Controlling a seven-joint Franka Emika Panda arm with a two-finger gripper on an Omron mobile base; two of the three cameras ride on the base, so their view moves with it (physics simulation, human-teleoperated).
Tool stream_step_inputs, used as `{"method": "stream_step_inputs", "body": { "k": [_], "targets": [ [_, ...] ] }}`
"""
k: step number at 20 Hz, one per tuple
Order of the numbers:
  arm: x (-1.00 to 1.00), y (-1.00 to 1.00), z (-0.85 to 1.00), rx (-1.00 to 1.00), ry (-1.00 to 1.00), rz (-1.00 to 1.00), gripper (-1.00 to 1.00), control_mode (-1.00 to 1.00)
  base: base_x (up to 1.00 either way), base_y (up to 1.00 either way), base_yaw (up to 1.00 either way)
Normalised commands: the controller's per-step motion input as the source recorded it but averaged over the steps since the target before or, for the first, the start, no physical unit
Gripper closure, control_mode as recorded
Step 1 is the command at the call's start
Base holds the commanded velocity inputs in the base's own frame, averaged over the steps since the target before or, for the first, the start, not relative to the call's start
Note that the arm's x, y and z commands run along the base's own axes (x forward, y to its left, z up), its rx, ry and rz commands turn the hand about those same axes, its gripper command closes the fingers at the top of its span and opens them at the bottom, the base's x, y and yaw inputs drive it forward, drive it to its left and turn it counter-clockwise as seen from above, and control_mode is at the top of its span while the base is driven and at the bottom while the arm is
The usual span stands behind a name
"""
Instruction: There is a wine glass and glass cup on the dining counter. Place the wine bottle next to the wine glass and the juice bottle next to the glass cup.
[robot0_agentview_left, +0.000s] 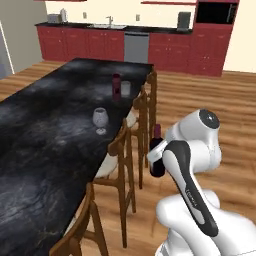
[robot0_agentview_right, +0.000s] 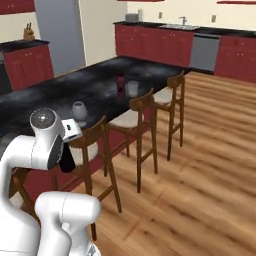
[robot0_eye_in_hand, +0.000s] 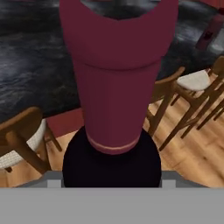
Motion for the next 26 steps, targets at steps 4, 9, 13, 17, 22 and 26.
{"method": "stream_step_inputs", "body": {
  "k": [4,9,13,17,22,26],
  "targets": [
    [0.0,0.0,0.0,0.0,0.0,0.0,1.0,1.0,0.49,0.0,0.48],
    [0.0,0.0,0.0,0.0,0.0,0.0,1.0,1.0,0.45,0.0,0.48],
    [0.0,0.0,0.0,0.0,0.0,0.0,1.0,1.0,0.45,0.0,0.37],
    [0.0,0.0,0.0,0.0,0.0,0.0,1.0,1.0,0.52,-0.01,0.31],
    [0.0,0.0,0.0,0.0,0.0,0.0,1.0,1.0,0.54,-0.04,0.27],
    [0.0,0.0,0.0,0.0,0.0,0.0,1.0,1.0,0.6,-0.06,0.24]
  ]
}}
